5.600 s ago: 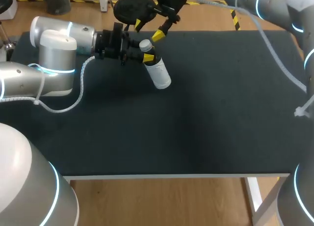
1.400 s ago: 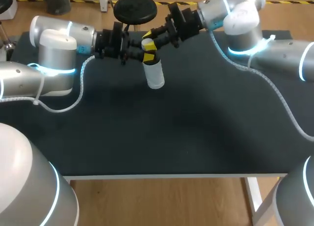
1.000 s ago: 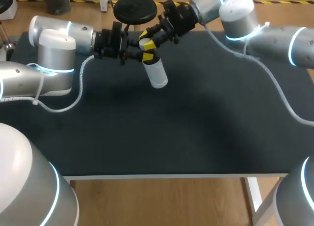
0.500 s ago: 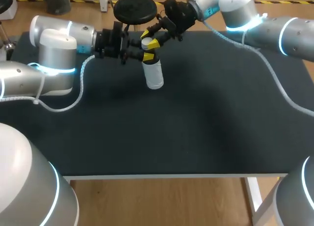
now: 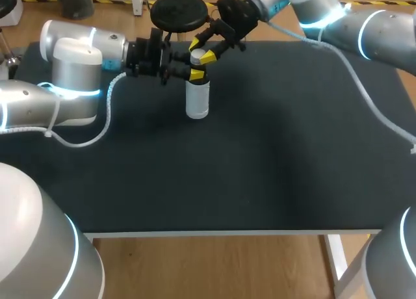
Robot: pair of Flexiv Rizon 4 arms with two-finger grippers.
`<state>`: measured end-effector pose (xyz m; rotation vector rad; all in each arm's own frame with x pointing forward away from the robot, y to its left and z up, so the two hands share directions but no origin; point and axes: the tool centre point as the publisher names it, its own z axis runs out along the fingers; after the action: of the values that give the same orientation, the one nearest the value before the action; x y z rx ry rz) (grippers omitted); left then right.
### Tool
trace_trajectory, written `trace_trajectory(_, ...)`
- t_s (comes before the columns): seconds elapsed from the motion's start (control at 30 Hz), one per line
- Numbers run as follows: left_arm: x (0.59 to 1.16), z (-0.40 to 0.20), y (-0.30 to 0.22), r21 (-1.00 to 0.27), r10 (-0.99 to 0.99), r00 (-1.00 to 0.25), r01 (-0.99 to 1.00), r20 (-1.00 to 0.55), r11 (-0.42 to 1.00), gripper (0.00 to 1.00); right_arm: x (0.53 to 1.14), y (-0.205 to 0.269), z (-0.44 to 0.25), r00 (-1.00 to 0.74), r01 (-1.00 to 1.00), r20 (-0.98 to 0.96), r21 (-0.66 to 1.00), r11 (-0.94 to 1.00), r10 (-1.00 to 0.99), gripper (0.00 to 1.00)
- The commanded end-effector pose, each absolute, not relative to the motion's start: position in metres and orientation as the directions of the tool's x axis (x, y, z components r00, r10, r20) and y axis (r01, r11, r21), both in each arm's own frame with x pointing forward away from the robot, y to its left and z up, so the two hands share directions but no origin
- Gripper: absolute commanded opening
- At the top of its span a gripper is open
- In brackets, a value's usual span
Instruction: Unscrew the bottle cap
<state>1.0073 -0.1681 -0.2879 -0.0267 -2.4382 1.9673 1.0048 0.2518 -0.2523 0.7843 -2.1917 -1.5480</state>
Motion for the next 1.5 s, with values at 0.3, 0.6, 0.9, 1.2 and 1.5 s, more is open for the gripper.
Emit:
trace_trajectory(0.3, 1.002, -0.288, -0.168, -0.978, 0.022, -1.0, 0.009, -0.004, 0.209, 0.0, 1.013, 0.253, -0.251, -0.302, -0.32, 0.144, 0.916, 0.243, -0.942, 0.0)
trace_trajectory(0.6, 1.002, -0.288, -0.168, -0.978, 0.022, -1.0, 0.009, -0.004, 0.209, 0.0, 1.01, 0.249, -0.251, -0.169, -0.359, 0.156, 0.91, 0.208, -0.973, 0.0)
trace_trajectory(0.9, 1.002, -0.288, -0.168, -0.978, 0.022, -1.0, 0.009, -0.004, 0.209, 0.0, 1.007, 0.25, -0.251, -0.086, -0.395, 0.193, 0.894, 0.212, -0.977, 0.27)
trace_trajectory(1.2, 1.002, -0.288, -0.168, -0.978, 0.022, -1.0, 0.009, -0.004, 0.209, 0.0, 1.004, 0.249, -0.245, -0.29, -0.394, 0.134, 0.886, 0.246, -0.948, 1.0)
trace_trajectory(1.5, 1.002, -0.288, -0.168, -0.978, 0.022, -1.0, 0.009, -0.004, 0.209, 0.0, 0.991, 0.25, -0.241, -0.625, -0.313, 0.066, 0.892, 0.326, -0.778, 1.0)
